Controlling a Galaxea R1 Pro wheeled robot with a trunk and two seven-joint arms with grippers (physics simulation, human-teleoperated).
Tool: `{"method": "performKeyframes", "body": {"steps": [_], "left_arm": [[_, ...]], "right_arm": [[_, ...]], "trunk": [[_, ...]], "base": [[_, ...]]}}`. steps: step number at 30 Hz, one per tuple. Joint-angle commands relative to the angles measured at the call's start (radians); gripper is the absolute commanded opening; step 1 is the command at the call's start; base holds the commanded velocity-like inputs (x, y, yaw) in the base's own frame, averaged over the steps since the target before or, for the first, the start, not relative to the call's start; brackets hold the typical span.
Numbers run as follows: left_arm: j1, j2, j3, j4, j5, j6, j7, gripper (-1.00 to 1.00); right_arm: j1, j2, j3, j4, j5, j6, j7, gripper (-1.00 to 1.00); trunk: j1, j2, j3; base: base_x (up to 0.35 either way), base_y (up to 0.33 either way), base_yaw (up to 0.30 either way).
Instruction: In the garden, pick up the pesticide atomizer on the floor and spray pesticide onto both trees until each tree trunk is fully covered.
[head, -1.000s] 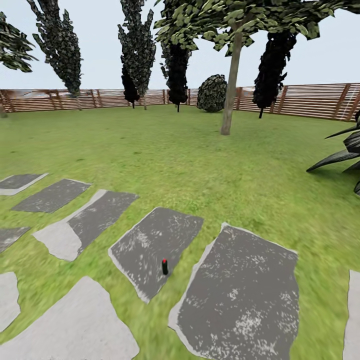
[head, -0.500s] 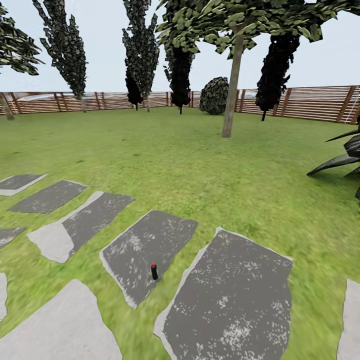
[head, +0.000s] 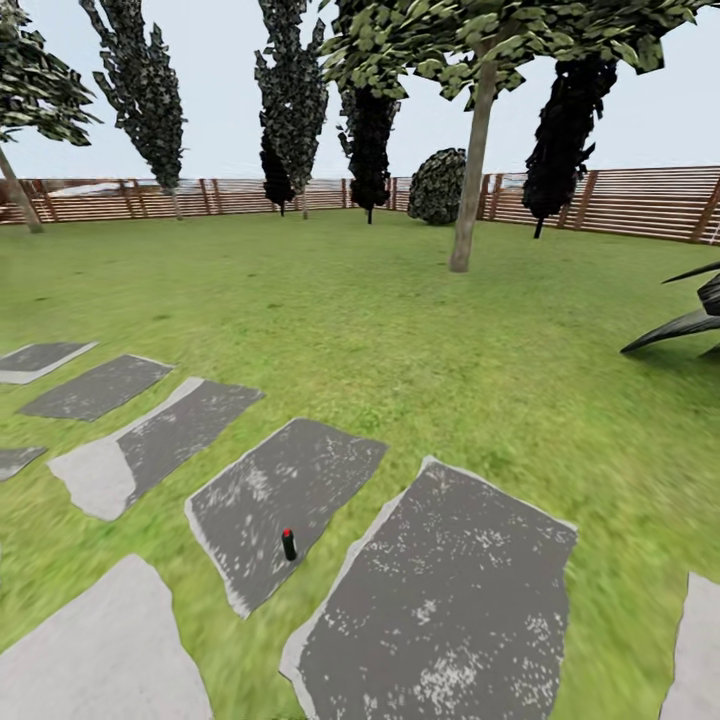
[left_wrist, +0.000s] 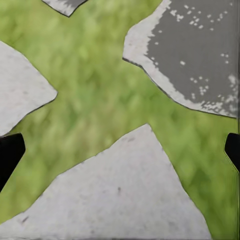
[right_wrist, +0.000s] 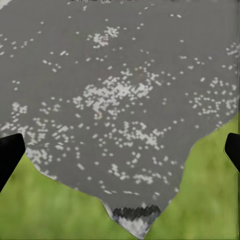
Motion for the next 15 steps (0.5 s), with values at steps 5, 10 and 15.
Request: {"method": "performKeyframes", "body": {"steps": [5,10,15], "left_arm": [[0.000,0.000,0.000,0.000,0.000,0.000,0.000,1.00],[0.000,0.000,0.000,0.000,0.000,0.000,0.000,1.00],[0.000,0.000,0.000,0.000,0.000,0.000,0.000,1.00]], "right_arm": [[0.000,0.000,0.000,0.000,0.000,0.000,0.000,1.00],[0.000,0.000,0.000,0.000,0.000,0.000,0.000,1.00],[0.000,0.000,0.000,0.000,0.000,0.000,0.000,1.00]], "trunk": [[0.000,0.000,0.000],[0.000,0.000,0.000],[0.000,0.000,0.000]], "base": [[0.000,-0.272,0.275],[0.000,-0.272,0.278],[0.000,-0.272,0.278]]}}
